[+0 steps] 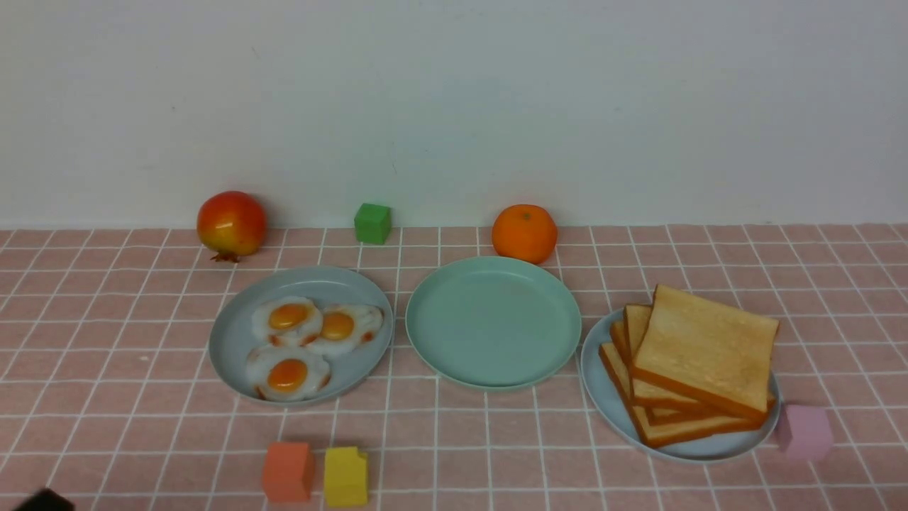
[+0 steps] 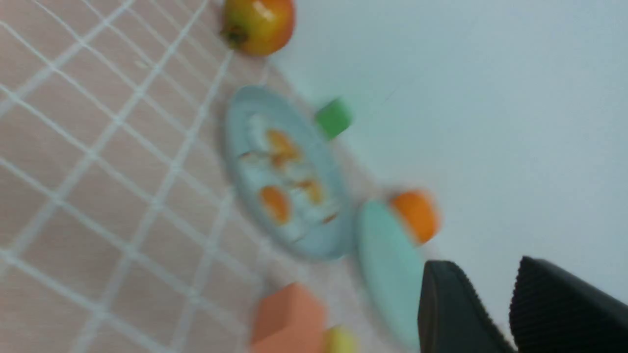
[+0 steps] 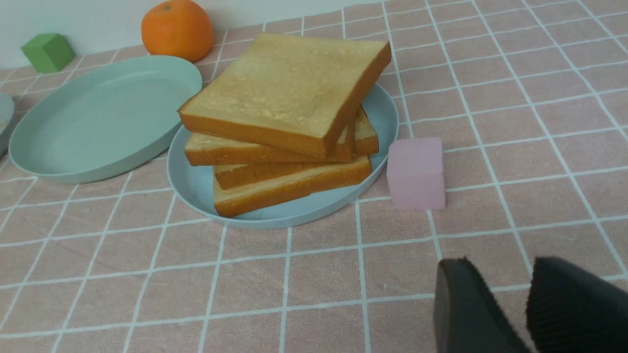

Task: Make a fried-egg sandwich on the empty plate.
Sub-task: Grab a slice of bread with your right arm

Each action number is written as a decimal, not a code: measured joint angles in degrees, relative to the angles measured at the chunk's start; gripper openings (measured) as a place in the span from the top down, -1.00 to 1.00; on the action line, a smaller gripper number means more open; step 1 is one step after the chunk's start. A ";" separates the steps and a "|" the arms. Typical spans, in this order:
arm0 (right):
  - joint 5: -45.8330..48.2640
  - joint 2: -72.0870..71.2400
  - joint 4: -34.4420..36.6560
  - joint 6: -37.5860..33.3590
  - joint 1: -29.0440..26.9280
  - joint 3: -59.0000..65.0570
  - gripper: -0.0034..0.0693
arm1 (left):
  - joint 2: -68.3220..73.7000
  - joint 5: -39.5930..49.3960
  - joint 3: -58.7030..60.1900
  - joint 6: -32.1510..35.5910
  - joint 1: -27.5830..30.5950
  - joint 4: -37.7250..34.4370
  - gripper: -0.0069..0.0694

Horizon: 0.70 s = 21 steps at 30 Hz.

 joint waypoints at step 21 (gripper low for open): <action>0.00 0.00 0.00 0.00 0.00 0.00 0.25 | 25.78 33.12 -36.42 25.51 -11.84 9.73 0.79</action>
